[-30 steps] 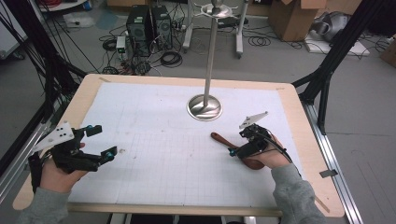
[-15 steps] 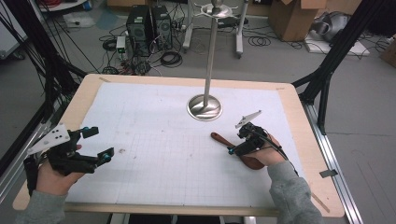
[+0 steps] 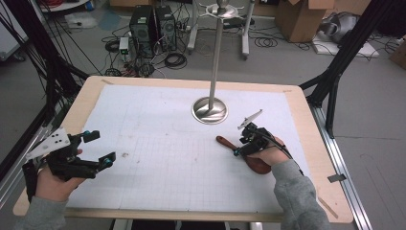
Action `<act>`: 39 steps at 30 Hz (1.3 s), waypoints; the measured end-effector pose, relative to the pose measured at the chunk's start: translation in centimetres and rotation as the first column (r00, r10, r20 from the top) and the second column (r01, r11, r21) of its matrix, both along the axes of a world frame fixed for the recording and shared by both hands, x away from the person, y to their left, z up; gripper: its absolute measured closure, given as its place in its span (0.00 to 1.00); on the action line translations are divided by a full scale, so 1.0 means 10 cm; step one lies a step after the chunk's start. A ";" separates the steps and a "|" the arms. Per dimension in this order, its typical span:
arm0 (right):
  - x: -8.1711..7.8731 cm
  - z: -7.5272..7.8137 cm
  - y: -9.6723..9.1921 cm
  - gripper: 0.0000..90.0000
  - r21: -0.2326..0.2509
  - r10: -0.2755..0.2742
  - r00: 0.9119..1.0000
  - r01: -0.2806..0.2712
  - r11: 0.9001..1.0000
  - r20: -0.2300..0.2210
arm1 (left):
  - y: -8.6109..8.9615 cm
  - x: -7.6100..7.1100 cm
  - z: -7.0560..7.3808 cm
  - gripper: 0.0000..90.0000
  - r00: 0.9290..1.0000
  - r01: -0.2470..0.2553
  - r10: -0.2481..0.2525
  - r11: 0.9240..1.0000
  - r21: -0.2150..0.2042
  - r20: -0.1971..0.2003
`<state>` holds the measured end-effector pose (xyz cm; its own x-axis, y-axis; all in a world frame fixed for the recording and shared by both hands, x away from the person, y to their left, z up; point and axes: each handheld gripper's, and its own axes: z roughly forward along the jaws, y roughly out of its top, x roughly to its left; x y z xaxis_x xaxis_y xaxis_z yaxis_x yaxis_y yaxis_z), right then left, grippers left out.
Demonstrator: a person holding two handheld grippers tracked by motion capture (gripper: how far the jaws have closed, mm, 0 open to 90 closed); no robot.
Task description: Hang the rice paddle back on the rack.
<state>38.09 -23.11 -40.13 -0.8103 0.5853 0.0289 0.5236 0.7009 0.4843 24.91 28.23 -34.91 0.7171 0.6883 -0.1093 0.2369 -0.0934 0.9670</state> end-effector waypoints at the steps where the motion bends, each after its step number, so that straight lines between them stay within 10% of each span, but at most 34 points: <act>1: 0.00 0.00 0.01 0.47 -0.001 0.001 1.000 -0.001 1.000 -0.005 | 0.00 0.00 0.00 0.02 1.000 -0.001 0.001 1.000 0.001 0.000; 39: 0.08 -0.10 0.10 0.72 -0.108 0.010 0.998 -0.016 0.994 -0.059 | 0.05 -0.05 0.00 0.02 1.000 -0.015 0.015 1.000 0.002 -0.002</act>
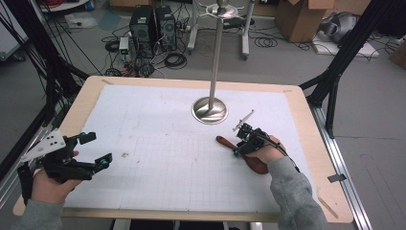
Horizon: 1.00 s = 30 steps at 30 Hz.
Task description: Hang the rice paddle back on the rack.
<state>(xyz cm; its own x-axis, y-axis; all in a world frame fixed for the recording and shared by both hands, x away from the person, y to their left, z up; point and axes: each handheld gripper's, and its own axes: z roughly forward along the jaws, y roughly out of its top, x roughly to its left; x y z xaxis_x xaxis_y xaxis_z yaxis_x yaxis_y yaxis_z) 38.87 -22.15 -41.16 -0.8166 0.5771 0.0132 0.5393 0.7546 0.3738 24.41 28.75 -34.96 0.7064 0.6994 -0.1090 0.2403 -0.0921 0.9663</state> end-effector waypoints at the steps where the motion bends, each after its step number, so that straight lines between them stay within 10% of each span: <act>1: 0.00 0.00 0.01 0.73 -0.008 0.004 1.000 -0.004 1.000 0.004 | 0.00 0.00 0.00 0.02 1.000 0.001 -0.001 1.000 0.001 0.000; 23: 0.02 0.02 0.05 0.85 -0.041 0.015 1.000 -0.016 0.999 -0.023 | 0.03 -0.02 0.02 0.02 1.000 -0.004 0.004 1.000 -0.005 0.009; 30: 0.00 0.07 -0.03 0.86 0.034 -0.014 1.000 0.015 0.999 -0.022 | 0.02 -0.01 0.01 0.02 1.000 -0.008 0.008 1.000 -0.003 0.005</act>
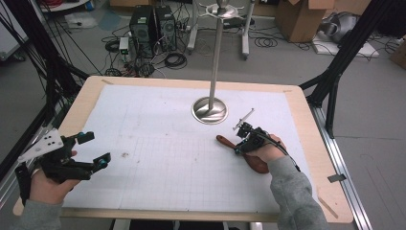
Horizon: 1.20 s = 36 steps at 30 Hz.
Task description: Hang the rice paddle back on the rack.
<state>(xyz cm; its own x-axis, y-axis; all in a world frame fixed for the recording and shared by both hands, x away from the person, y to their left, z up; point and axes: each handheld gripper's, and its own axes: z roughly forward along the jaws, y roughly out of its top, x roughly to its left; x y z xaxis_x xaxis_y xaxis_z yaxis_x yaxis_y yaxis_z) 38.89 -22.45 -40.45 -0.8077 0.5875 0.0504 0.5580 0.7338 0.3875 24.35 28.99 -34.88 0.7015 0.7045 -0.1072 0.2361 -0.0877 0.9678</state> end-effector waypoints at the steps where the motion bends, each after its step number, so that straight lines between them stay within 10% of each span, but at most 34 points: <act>1: 0.00 0.02 -0.02 0.86 0.016 0.001 1.000 -0.001 1.000 0.006 | 0.00 0.00 0.00 0.02 1.000 0.002 -0.002 1.000 0.003 -0.001; 20: -0.11 0.31 -0.22 0.86 0.205 0.002 0.993 -0.026 0.978 0.117 | -0.02 0.02 -0.03 0.02 1.000 0.002 -0.002 1.000 0.004 -0.014; 36: -0.15 0.51 -0.36 0.86 0.365 -0.061 0.974 -0.024 0.930 0.220 | -0.01 0.02 -0.03 0.02 1.000 0.001 -0.001 1.000 0.005 -0.014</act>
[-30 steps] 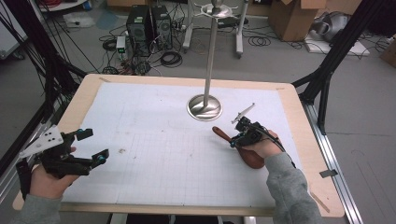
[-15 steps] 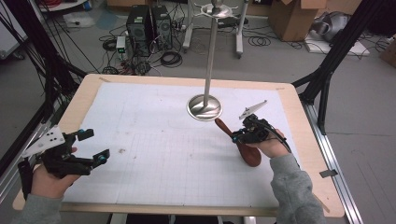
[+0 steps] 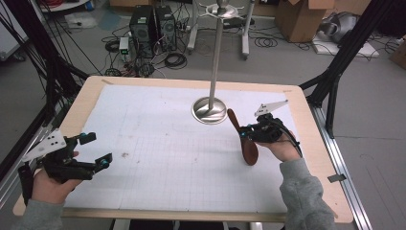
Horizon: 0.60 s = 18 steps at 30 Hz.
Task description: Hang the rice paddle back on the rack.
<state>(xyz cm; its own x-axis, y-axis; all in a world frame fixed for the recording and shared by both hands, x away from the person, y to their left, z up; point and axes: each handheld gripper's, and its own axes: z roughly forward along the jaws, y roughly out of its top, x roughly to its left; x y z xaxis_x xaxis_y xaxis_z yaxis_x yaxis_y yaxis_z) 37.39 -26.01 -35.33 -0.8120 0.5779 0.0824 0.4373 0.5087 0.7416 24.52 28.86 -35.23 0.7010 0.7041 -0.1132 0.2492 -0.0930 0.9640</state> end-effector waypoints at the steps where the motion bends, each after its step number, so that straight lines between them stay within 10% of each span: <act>1: 0.00 0.00 0.00 0.86 0.006 -0.005 1.000 0.005 1.000 0.004 | 0.00 0.00 0.00 0.02 1.000 0.001 -0.001 1.000 0.001 0.001; 18: -0.05 0.11 -0.01 0.86 0.086 -0.009 0.994 0.000 0.996 0.107 | 0.01 -0.01 0.01 0.02 1.000 -0.001 0.001 1.000 -0.002 0.003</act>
